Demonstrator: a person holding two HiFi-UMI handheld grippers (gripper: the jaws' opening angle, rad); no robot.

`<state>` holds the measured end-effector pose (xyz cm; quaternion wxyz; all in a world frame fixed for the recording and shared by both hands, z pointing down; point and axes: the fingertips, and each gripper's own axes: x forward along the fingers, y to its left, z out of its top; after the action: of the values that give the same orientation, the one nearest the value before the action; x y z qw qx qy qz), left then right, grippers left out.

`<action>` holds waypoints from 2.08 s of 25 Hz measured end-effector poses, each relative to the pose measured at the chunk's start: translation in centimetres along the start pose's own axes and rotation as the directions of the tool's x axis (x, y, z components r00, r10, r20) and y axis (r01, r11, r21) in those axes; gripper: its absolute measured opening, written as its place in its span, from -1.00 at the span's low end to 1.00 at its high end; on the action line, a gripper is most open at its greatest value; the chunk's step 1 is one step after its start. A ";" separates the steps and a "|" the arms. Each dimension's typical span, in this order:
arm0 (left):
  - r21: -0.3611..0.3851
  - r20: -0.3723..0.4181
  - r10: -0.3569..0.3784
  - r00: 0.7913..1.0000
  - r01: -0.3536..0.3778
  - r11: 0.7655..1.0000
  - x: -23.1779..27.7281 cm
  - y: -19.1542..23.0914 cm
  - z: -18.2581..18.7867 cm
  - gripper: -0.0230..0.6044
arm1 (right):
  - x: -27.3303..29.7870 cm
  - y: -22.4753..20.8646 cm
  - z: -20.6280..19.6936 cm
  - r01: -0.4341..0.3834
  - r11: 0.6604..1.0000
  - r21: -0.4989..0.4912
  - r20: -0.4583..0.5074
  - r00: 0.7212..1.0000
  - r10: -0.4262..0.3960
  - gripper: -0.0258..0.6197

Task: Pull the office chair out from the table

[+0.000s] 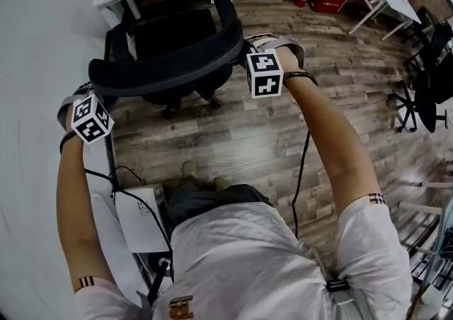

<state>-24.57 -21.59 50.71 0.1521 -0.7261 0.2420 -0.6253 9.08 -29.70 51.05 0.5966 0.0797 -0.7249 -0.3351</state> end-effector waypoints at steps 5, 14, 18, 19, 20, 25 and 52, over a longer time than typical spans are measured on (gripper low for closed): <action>-0.009 -0.015 -0.007 1.000 0.007 1.000 -1.0 -1.5 0.6 -0.60 | -1.2 1.4 0.0 -0.001 1.000 -0.006 0.006 1.000 0.001 -0.68; -0.002 -0.011 -0.025 1.000 0.025 1.000 -2.9 -4.1 1.0 -0.59 | -3.5 4.0 0.7 -0.002 1.000 -0.003 0.000 1.000 0.002 -0.68; 0.002 -0.010 -0.018 1.000 0.018 1.000 -3.3 -5.7 0.7 -0.59 | -4.4 5.8 1.5 0.009 1.000 -0.002 -0.007 1.000 -0.009 -0.69; 0.004 -0.008 -0.018 1.000 0.018 1.000 -3.5 -6.0 0.7 -0.59 | -4.6 6.1 1.6 0.010 1.000 0.003 -0.011 1.000 -0.010 -0.69; 0.008 -0.005 -0.018 1.000 0.018 1.000 -3.7 -6.3 0.6 -0.59 | -4.8 6.5 1.8 0.010 1.000 0.009 -0.015 1.000 -0.009 -0.69; 0.033 0.018 -0.001 1.000 0.000 0.999 -4.7 -7.6 0.5 -0.59 | -6.1 8.5 2.6 0.007 0.999 0.037 -0.036 0.999 -0.005 -0.68; 0.020 -0.020 0.065 0.998 -0.065 0.998 -12.0 -13.2 3.7 -0.27 | -12.2 14.7 0.6 0.046 0.996 0.079 -0.097 0.995 -0.039 -0.33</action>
<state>-20.01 -4.36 47.02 0.1768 -0.7100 0.2612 -0.6297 16.10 -11.98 49.59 0.6194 0.1351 -0.7068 -0.3139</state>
